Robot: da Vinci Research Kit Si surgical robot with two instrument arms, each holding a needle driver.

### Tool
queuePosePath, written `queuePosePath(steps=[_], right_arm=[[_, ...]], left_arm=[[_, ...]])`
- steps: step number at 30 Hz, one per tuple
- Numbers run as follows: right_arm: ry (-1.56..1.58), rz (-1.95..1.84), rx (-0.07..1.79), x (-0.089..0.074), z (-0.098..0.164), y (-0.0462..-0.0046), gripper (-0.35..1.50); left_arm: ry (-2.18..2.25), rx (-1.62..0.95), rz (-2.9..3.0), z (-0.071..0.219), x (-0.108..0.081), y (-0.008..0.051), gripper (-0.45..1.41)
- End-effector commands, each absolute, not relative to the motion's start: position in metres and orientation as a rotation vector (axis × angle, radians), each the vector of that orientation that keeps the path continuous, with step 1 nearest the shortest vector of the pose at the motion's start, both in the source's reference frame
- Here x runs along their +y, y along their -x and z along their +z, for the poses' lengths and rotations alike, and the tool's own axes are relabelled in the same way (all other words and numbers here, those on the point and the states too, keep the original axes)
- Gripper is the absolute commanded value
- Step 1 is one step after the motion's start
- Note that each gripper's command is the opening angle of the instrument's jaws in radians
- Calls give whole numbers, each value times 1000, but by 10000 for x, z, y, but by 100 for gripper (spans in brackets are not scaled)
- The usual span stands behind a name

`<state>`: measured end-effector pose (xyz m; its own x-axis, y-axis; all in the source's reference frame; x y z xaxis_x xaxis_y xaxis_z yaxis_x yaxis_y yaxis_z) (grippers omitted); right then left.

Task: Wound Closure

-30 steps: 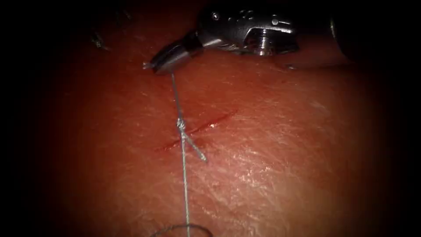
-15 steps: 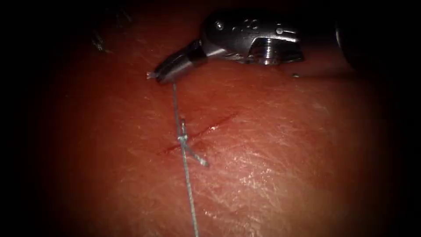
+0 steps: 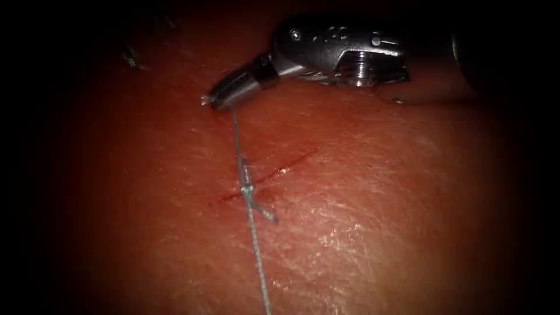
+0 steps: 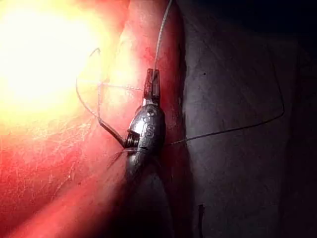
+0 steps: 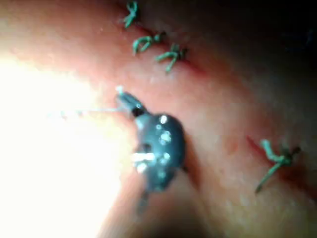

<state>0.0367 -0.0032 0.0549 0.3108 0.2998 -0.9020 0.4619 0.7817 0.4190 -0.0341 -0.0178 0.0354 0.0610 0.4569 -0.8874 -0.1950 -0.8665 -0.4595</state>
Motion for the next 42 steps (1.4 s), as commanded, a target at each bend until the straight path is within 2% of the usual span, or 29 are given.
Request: queuePosePath(steps=[1, 2, 3, 4, 7, 14, 24, 31, 42], right_arm=[[-737, -100, 1287, -43, 546, -368, -35], [-728, -76, 1285, -46, 542, -366, 5], [-710, -52, 1288, -48, 538, -362, 54], [-687, -30, 1291, -49, 531, -355, 83], [-665, 18, 1304, -46, 517, -335, 111], [-597, 178, 1322, -23, 491, -273, 127], [-522, 304, 1284, -24, 471, -246, 130], [-483, 396, 1264, -28, 441, -247, 125], [-469, 432, 1305, -88, 390, -284, 105]], left_arm=[[1882, -254, 1848, 351, -179, 342, -45], [1884, -244, 1847, 346, -172, 339, -45], [1892, -230, 1847, 342, -165, 336, -45], [1899, -210, 1847, 335, -155, 330, -45], [1907, -159, 1844, 320, -128, 313, -45], [1905, -71, 1854, 297, -71, 273, -45], [1894, 5, 1865, 293, -1, 231, -45], [1884, 61, 1873, 279, 44, 205, -45], [1877, 94, 1858, 271, 81, 201, -45]])
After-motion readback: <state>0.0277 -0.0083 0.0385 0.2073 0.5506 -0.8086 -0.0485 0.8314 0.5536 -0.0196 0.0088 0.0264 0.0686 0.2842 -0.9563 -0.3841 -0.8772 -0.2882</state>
